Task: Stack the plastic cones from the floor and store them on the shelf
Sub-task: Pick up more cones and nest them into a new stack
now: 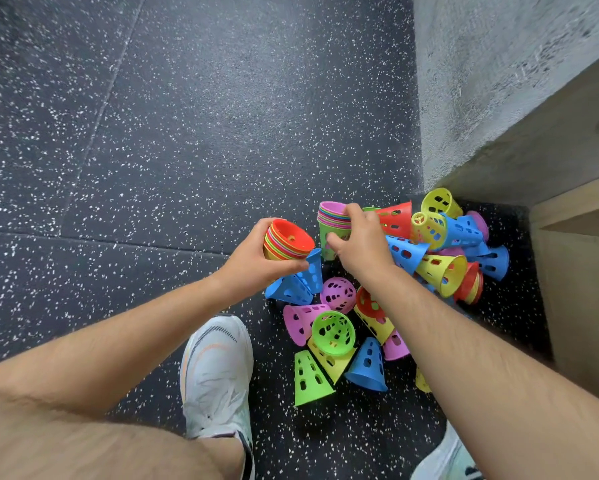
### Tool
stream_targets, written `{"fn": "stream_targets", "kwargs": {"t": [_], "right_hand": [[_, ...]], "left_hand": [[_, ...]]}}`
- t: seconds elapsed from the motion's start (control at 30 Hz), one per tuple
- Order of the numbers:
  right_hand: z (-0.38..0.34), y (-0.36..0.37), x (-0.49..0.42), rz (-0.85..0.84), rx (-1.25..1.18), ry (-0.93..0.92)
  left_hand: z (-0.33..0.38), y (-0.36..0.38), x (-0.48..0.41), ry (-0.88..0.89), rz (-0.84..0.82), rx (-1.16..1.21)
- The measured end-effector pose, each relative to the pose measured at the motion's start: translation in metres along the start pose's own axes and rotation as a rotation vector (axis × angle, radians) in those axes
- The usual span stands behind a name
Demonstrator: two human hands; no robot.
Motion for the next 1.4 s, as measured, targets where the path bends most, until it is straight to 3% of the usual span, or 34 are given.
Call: {"fn": "stream_targets", "kwargs": {"t": [0.37, 0.6, 0.77, 0.87, 1.2, 1.3, 1.4], "right_hand": [[-0.038, -0.064, 0.046, 0.259, -0.255, -0.319], [-0.046, -0.073, 0.064, 0.352, -0.35, -0.362], [-0.055, -0.047, 0.071, 0.083, -0.156, -0.435], [-0.053, -0.025, 0.074, -0.097, -0.041, -0.376], [-0.046, 0.001, 0.069, -0.199, -0.101, -0.213], [-0.041, 0.016, 0.065, -0.185, 0.034, -0.231], [-0.04, 0.044, 0.07, -0.304, 0.207, -0.339]], "left_hand": [[0.011, 0.001, 0.002, 0.043, 0.026, 0.04], [0.014, 0.002, 0.007, 0.089, 0.034, 0.078], [0.019, 0.001, 0.009, 0.112, 0.056, 0.131], [0.021, -0.002, 0.011, 0.132, 0.072, 0.194], [-0.011, -0.023, 0.017, 0.08, 0.111, 0.145], [-0.021, -0.033, 0.022, 0.048, 0.156, 0.13], [-0.028, -0.041, 0.027, 0.029, 0.175, 0.128]]}}
Point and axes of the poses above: each hand's wrist, its own x-axis away from the middle knuckle, its own y-axis out of the palm, z = x × y, the point moved 6 cm from there along -x, towards the middle knuckle, and after that the axes turned 8 degrees about y, right-handed, at the moved point
